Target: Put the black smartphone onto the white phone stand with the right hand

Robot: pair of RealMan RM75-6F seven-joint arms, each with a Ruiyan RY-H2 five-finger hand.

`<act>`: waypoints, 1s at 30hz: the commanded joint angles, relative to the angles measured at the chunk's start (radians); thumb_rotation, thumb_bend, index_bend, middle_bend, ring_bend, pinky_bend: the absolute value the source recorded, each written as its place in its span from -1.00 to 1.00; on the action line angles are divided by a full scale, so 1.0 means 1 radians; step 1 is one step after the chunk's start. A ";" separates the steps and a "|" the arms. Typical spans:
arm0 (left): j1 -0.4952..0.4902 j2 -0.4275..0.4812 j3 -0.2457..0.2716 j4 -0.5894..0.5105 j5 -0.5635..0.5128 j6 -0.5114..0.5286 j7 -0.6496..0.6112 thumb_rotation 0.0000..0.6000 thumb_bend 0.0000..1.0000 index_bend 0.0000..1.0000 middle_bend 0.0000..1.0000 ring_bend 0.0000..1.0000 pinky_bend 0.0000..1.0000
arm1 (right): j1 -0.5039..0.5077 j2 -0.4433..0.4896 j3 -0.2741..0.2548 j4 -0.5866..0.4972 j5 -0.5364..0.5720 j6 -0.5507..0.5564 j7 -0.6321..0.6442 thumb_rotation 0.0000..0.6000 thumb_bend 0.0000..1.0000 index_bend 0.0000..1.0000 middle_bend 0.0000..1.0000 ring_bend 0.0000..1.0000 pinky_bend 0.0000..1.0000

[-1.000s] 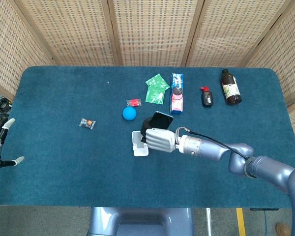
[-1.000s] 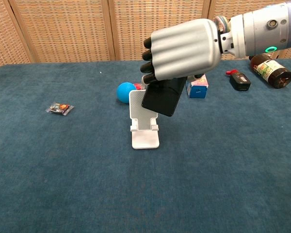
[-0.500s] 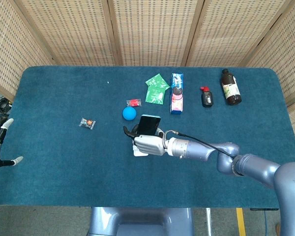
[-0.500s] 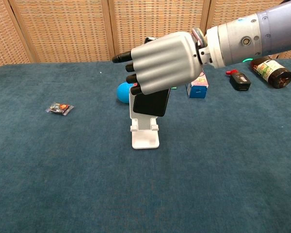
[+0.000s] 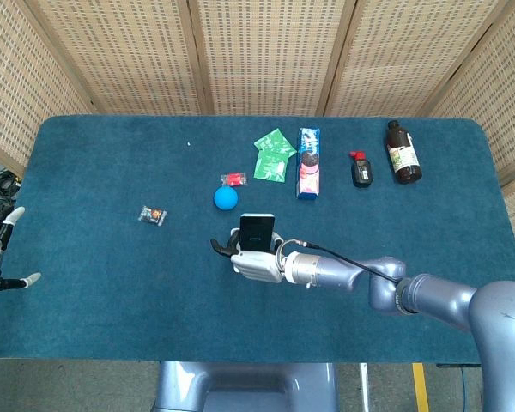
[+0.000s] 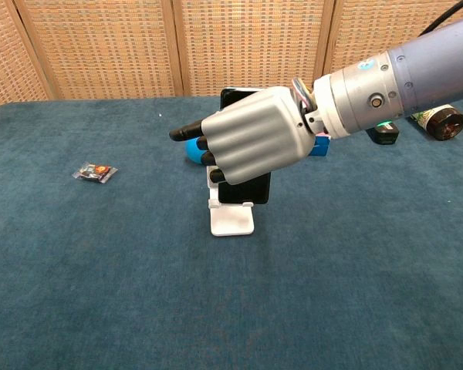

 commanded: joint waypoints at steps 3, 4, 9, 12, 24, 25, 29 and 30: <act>-0.003 0.000 0.001 -0.001 -0.003 -0.005 0.001 1.00 -1.00 -1.00 -1.00 -1.00 -1.00 | 0.015 -0.017 0.002 -0.002 0.004 -0.020 -0.020 1.00 0.22 0.34 0.15 -0.23 -0.75; -0.003 0.000 0.001 -0.001 -0.003 -0.006 0.000 1.00 -1.00 -1.00 -1.00 -1.00 -1.00 | 0.019 -0.020 0.003 -0.002 0.004 -0.028 -0.025 1.00 0.23 0.34 0.15 -0.23 -0.76; -0.002 0.002 0.000 0.000 -0.005 -0.005 -0.003 1.00 -1.00 -1.00 -1.00 -1.00 -1.00 | 0.035 -0.025 0.005 -0.003 0.006 -0.045 -0.035 1.00 0.23 0.32 0.09 -0.30 -0.86; -0.002 0.003 0.000 0.001 -0.005 -0.006 -0.006 1.00 -1.00 -1.00 -1.00 -1.00 -1.00 | 0.044 -0.026 0.011 0.004 0.014 -0.050 -0.034 1.00 0.22 0.09 -0.20 -0.56 -0.98; -0.001 0.007 0.002 0.000 -0.002 -0.006 -0.017 1.00 -1.00 -1.00 -1.00 -1.00 -1.00 | 0.055 -0.019 0.042 0.009 0.065 -0.065 -0.034 1.00 0.12 -0.53 -0.92 -1.00 -1.00; -0.001 0.007 0.002 0.000 -0.002 -0.006 -0.017 1.00 -1.00 -1.00 -1.00 -1.00 -1.00 | 0.055 -0.018 0.042 0.010 0.066 -0.063 -0.034 1.00 0.12 -0.54 -0.93 -1.00 -1.00; -0.001 0.007 0.002 0.000 -0.001 -0.005 -0.018 1.00 -1.00 -1.00 -1.00 -1.00 -1.00 | 0.044 -0.002 0.047 0.000 0.078 -0.041 -0.036 1.00 0.12 -0.59 -0.95 -1.00 -1.00; -0.001 0.008 0.002 0.000 -0.001 -0.004 -0.018 1.00 -1.00 -1.00 -1.00 -1.00 -1.00 | 0.039 0.004 0.048 -0.005 0.079 -0.033 -0.040 1.00 0.12 -0.60 -0.95 -1.00 -1.00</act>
